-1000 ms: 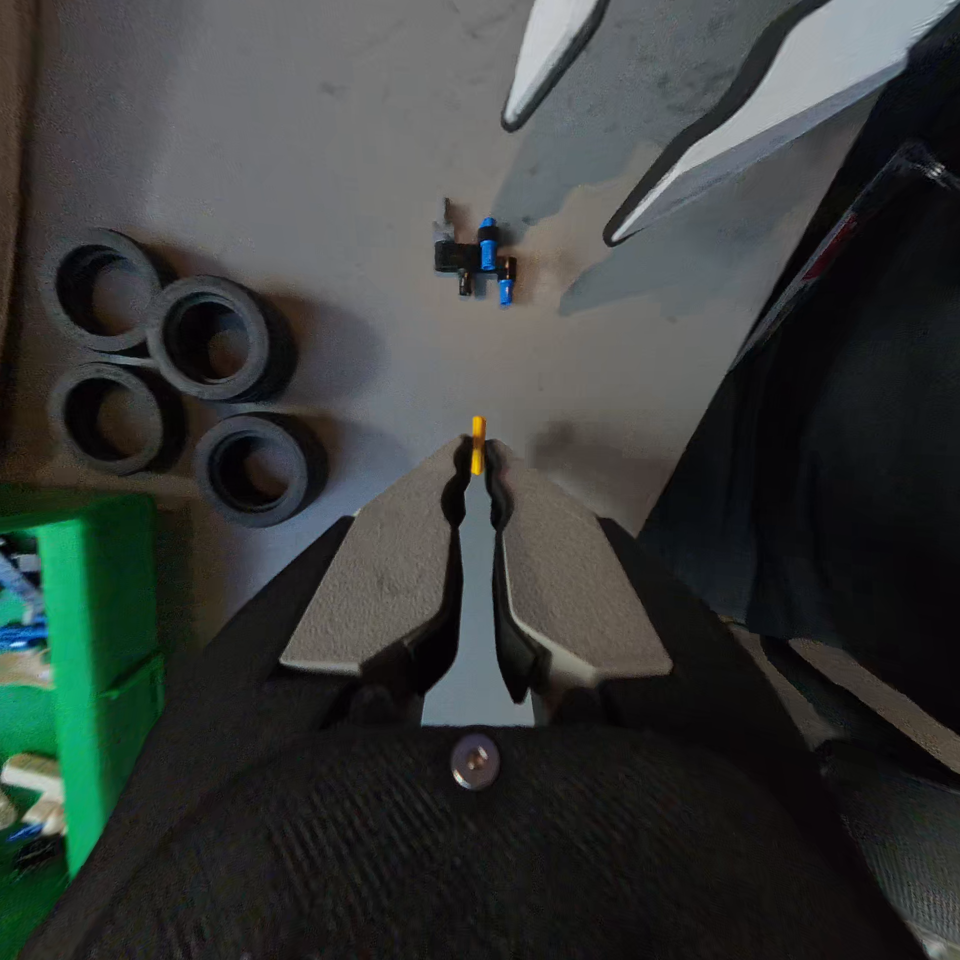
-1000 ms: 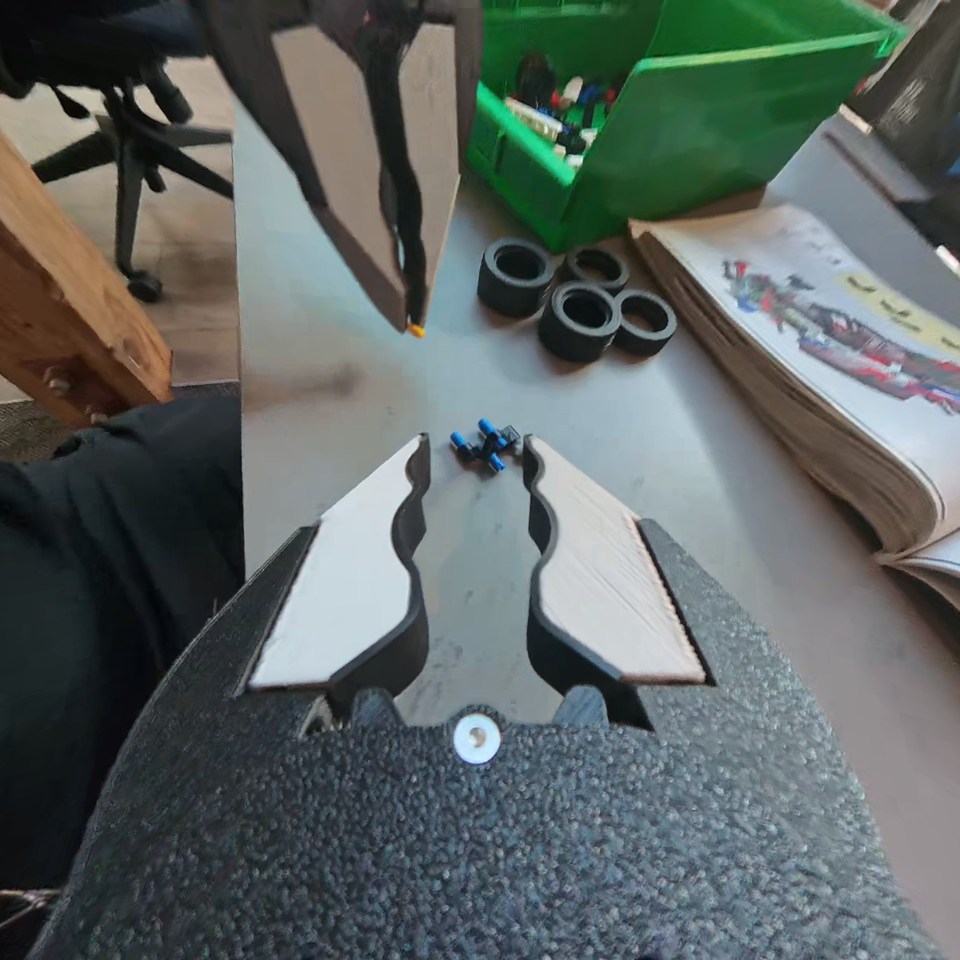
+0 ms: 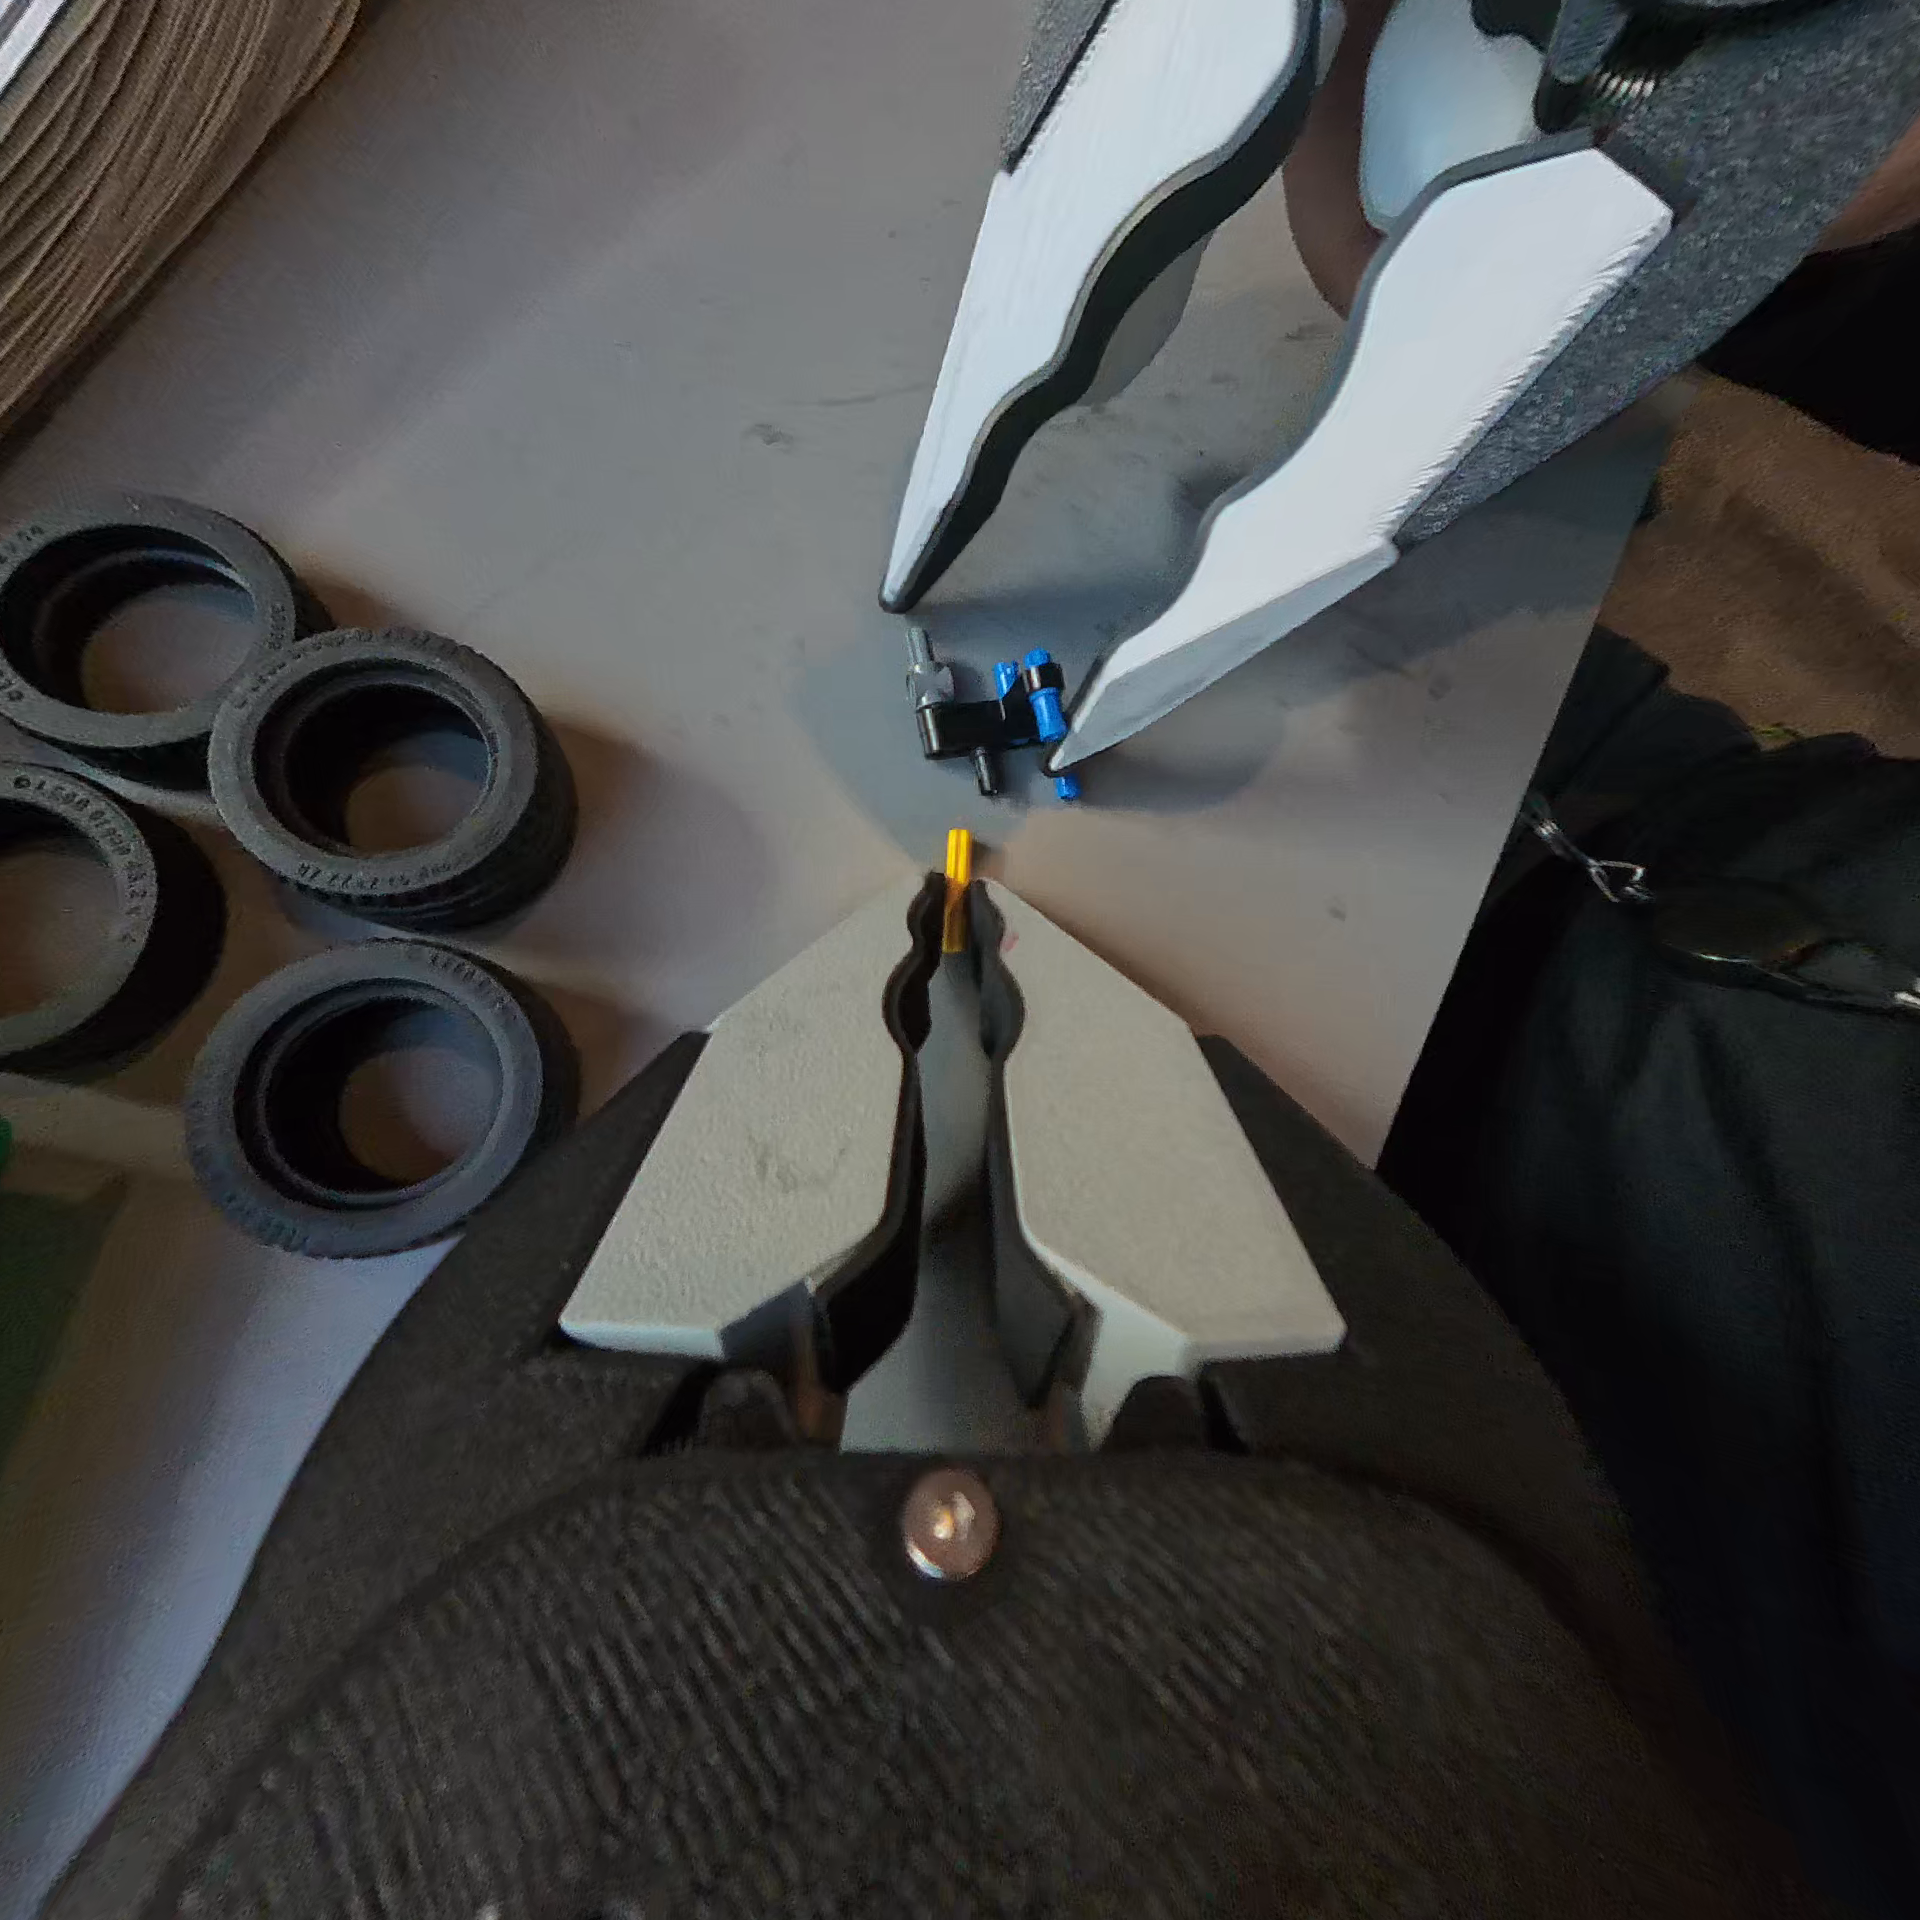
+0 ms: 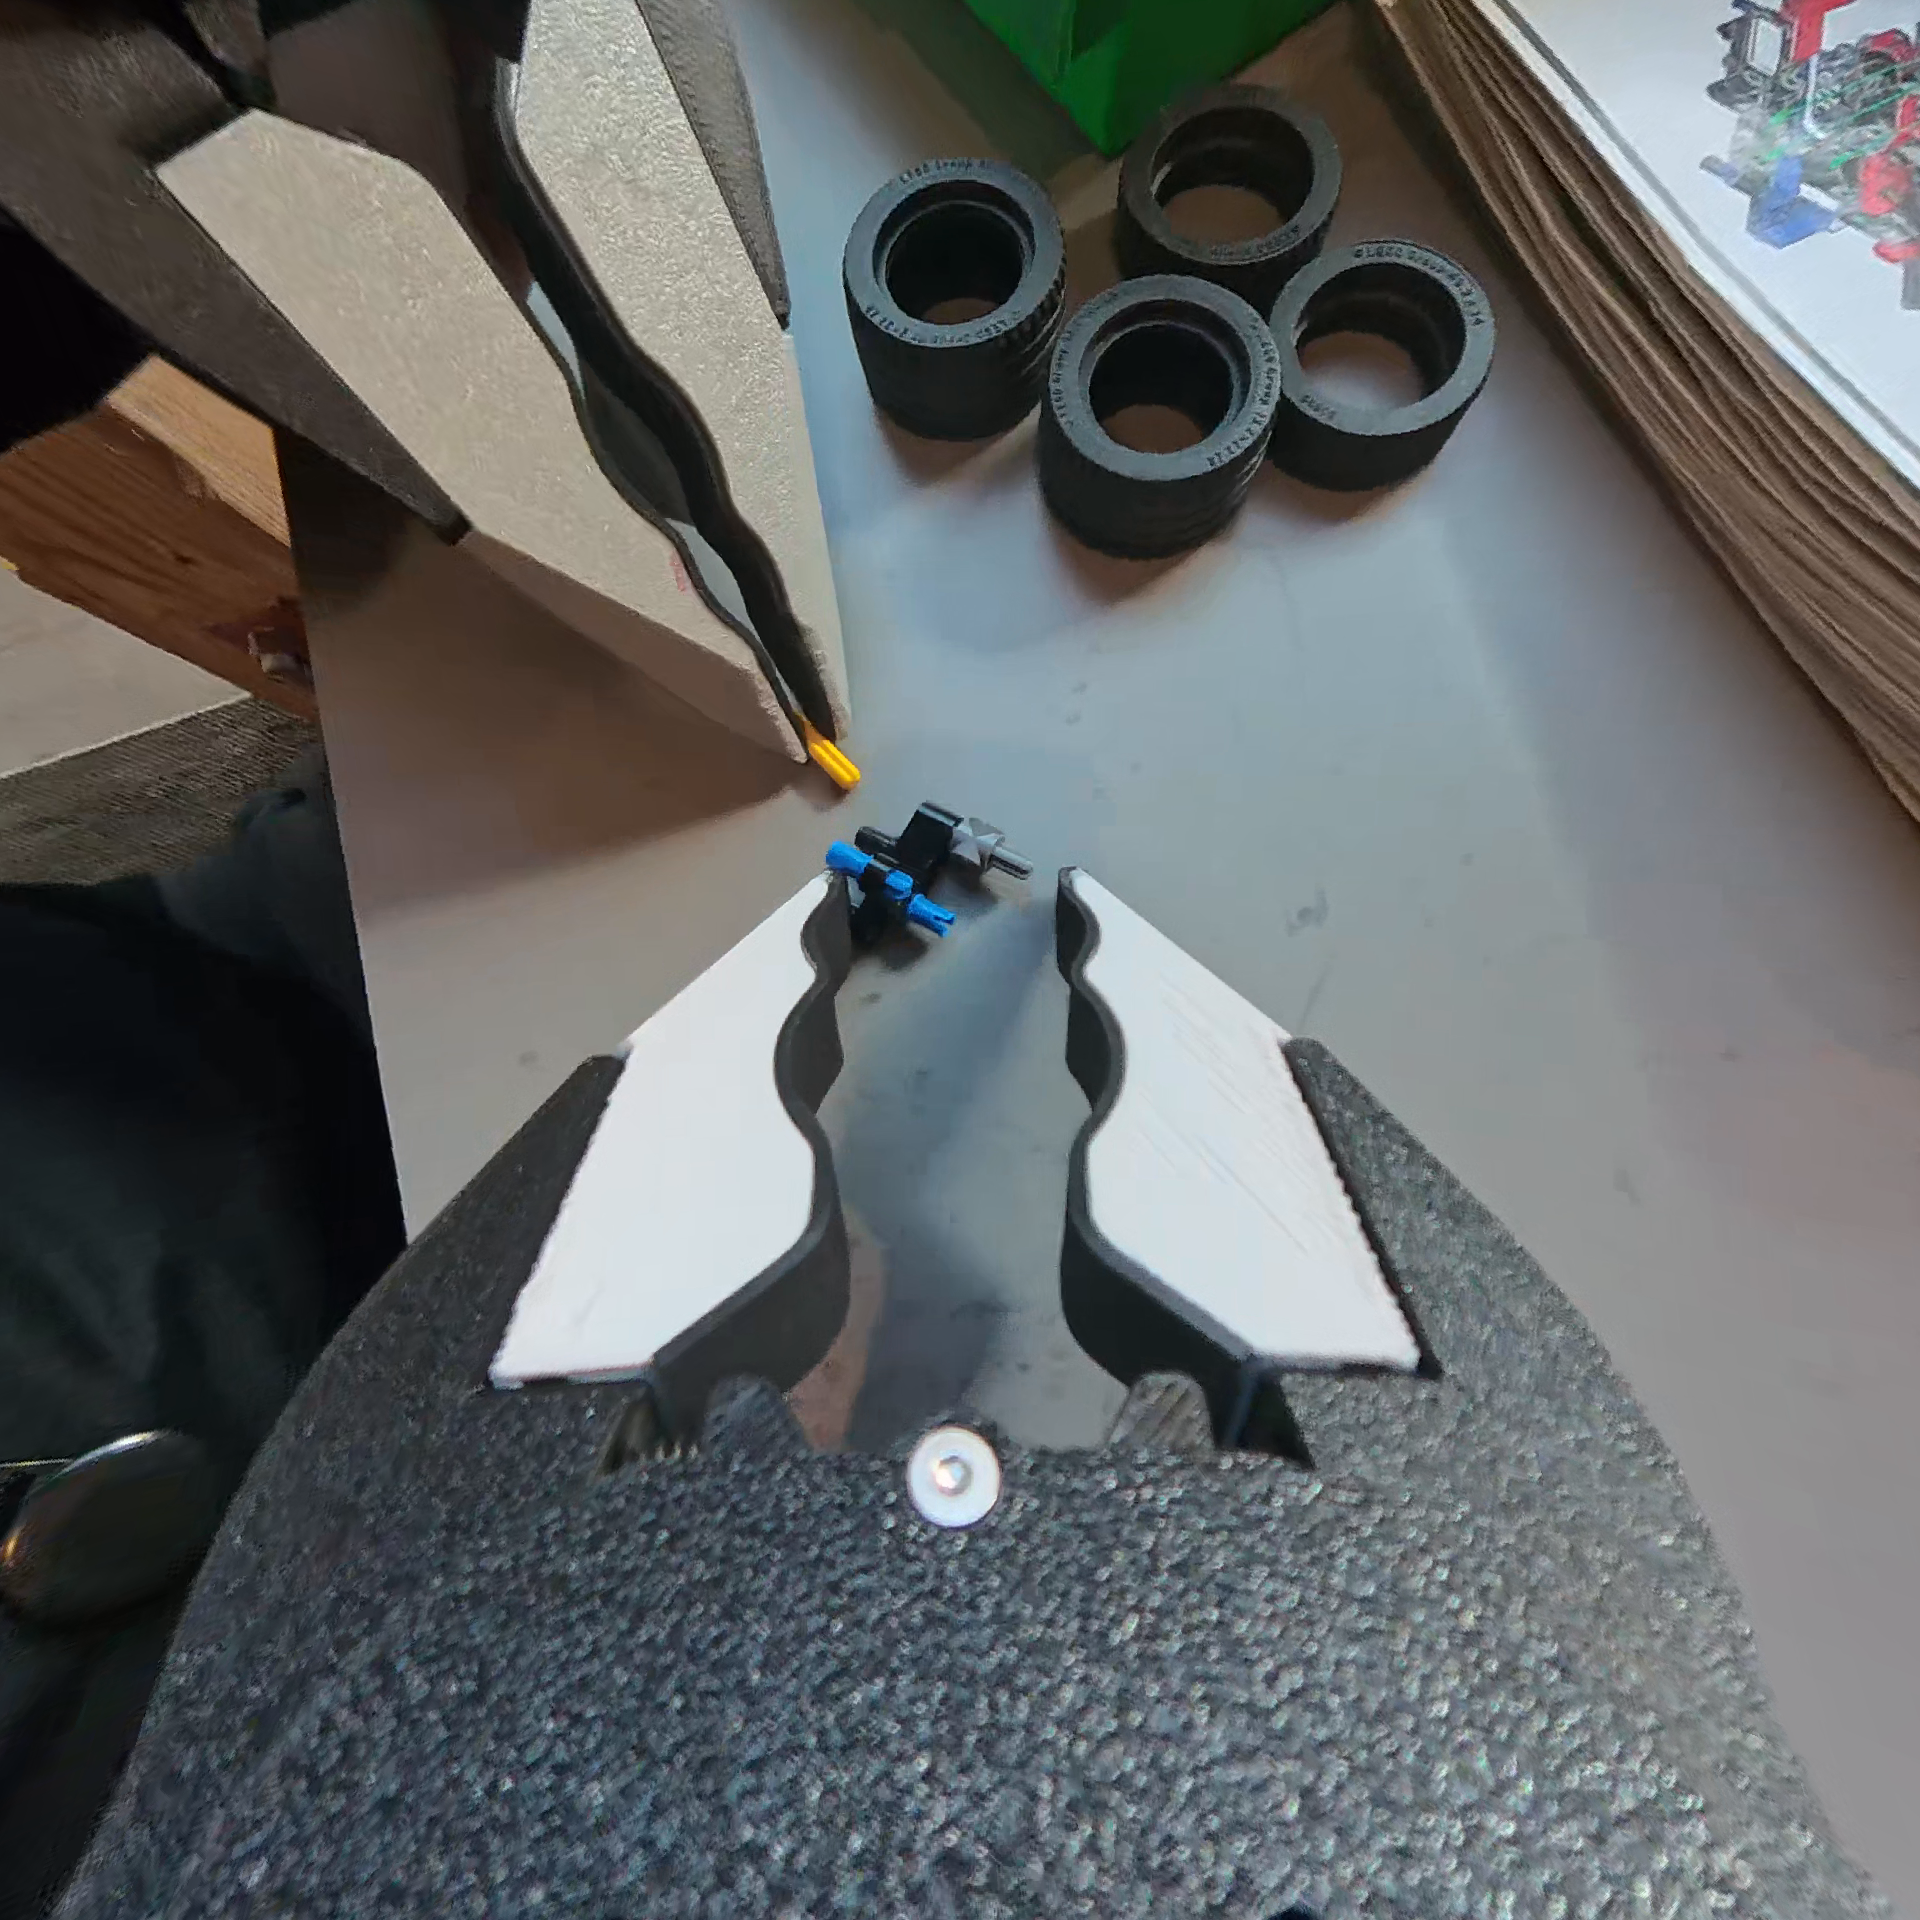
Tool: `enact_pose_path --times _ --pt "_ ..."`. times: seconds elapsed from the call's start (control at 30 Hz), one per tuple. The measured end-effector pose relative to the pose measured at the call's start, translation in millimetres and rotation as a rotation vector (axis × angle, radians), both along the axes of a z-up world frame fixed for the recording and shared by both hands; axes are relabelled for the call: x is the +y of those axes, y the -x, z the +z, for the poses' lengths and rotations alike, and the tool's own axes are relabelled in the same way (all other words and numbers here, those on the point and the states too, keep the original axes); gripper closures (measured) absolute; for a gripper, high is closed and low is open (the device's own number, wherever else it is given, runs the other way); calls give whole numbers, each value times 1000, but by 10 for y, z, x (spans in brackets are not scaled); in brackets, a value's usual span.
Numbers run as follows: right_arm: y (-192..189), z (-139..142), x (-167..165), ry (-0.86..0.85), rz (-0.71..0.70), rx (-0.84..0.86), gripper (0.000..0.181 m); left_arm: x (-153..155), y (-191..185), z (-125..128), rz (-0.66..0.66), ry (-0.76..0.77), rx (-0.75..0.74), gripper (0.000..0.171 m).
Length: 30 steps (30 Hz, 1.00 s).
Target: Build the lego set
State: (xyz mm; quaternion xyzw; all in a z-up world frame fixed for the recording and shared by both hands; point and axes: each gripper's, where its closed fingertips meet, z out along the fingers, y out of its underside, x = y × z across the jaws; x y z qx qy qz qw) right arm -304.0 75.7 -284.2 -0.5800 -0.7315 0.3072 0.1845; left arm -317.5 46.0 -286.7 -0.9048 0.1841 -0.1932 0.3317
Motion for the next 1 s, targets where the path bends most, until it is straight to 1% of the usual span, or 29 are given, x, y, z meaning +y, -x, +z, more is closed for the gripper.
enact_pose_path --times 0.03,0.1,0.13,0.27,0.33,0.4,0.5,0.57,0.63,0.7,0.8,0.9,1.0 --pt "-4 4 -2 -19 6 0 142 -18 14 1 3 5 4 170" --pt "-14 15 -27 -27 25 -4 141 -53 46 12 4 2 30 160" --pt "-10 25 -38 -23 32 -3 140 -56 67 13 10 1 50 157" --pt "-2 25 -55 -4 54 -8 138 -52 38 11 5 3 82 152" --pt "-22 15 -47 -7 59 -14 138 -47 47 2 3 -7 123 155" --pt "-65 37 -35 -13 57 -9 138 -36 72 -15 0 -26 175 169" --pt "-122 95 -64 36 48 19 138 -37 0 -13 -17 -25 149 170" --pt "-129 76 -68 65 34 16 138 -2 -29 -11 -15 -40 138 170" --pt "-113 42 -5 54 2 8 135 71 -14 -12 -2 -91 175 170" --pt "-96 62 -2 83 -9 20 134 111 -18 -11 11 -127 196 169" --pt "-87 67 -26 130 -5 34 131 120 -43 -11 28 -111 155 170" --pt "-68 19 -27 127 7 28 130 124 -43 -10 38 -97 116 170" --pt "-43 22 -36 143 11 38 131 129 -44 -10 47 -96 108 170"
